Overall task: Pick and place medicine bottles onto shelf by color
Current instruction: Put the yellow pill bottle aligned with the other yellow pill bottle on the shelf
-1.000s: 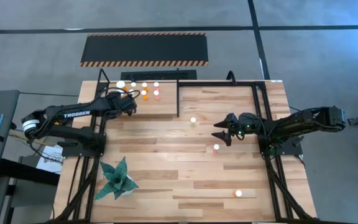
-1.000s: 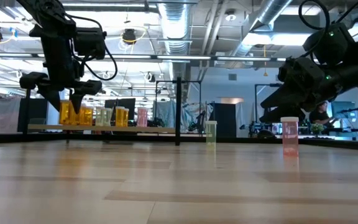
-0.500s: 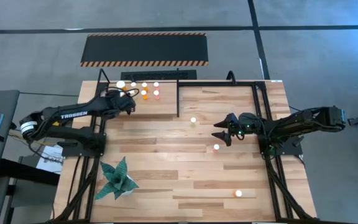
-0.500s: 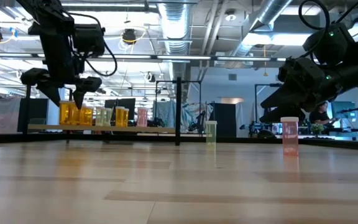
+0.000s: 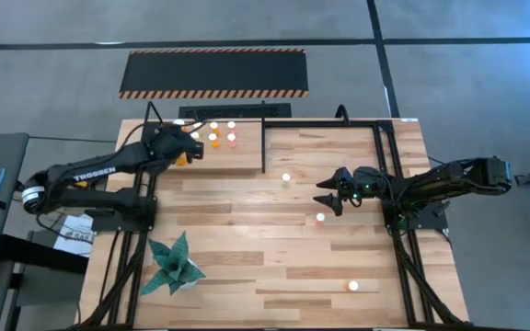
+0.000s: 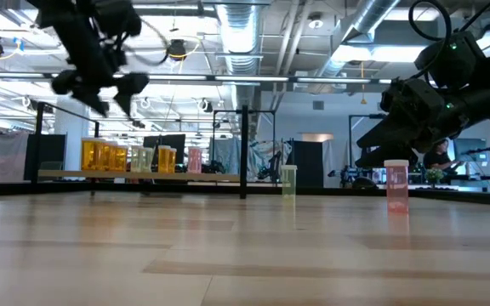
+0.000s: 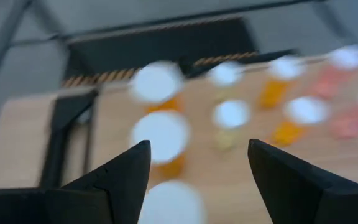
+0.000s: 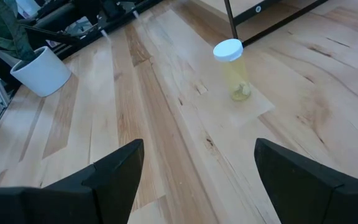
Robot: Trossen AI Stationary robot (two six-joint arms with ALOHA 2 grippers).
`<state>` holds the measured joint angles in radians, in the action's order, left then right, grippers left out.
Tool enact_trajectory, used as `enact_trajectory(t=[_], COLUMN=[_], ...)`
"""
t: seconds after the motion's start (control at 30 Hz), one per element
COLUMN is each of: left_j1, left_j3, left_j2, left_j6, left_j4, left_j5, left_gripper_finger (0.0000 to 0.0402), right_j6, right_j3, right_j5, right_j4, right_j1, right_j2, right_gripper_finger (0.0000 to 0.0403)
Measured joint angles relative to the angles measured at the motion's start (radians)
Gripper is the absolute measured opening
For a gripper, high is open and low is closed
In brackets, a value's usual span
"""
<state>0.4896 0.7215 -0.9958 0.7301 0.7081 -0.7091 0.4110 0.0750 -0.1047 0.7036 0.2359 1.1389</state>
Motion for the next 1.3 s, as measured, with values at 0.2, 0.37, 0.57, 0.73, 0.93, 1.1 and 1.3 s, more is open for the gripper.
enact_trajectory(t=[0.2,0.37,0.57,0.73,0.93,1.1,1.3], left_j1=[-0.077,-0.149,-0.253,-0.337,-0.394,-0.39,-0.391], left_j3=[0.006,0.006,0.006,0.006,0.01,0.111,0.366], left_j2=[0.011,-0.001,-0.011,-0.112,-0.325,-0.505,-0.735], left_j6=[-0.238,-0.428,-0.629,-0.735,-0.798,-0.822,-0.908], left_j4=[-0.3,-0.5,-0.639,-0.854,-1.05,-1.053,-0.811], left_j5=[0.1,0.349,0.566,0.629,0.636,0.645,0.652], left_gripper_finger=[0.0241,0.0232,0.0227,0.0226,0.0226,0.0226,0.0226], right_j6=[0.0,0.0,0.0,0.0,0.0,0.0,0.0], right_j3=[0.0,0.0,0.0,0.0,0.0,0.0,0.0], right_j5=[0.0,0.0,0.0,0.0,0.0,0.0,0.0], right_j4=[0.0,0.0,0.0,-0.003,-0.003,-0.003,-0.024], right_j1=[0.0,0.0,0.0,0.0,0.0,0.0,0.0], right_j2=[0.0,0.0,0.0,0.0,0.0,0.0,0.0], right_gripper_finger=[0.0327,0.0327,0.0327,0.0327,0.0327,0.0327,0.0327])
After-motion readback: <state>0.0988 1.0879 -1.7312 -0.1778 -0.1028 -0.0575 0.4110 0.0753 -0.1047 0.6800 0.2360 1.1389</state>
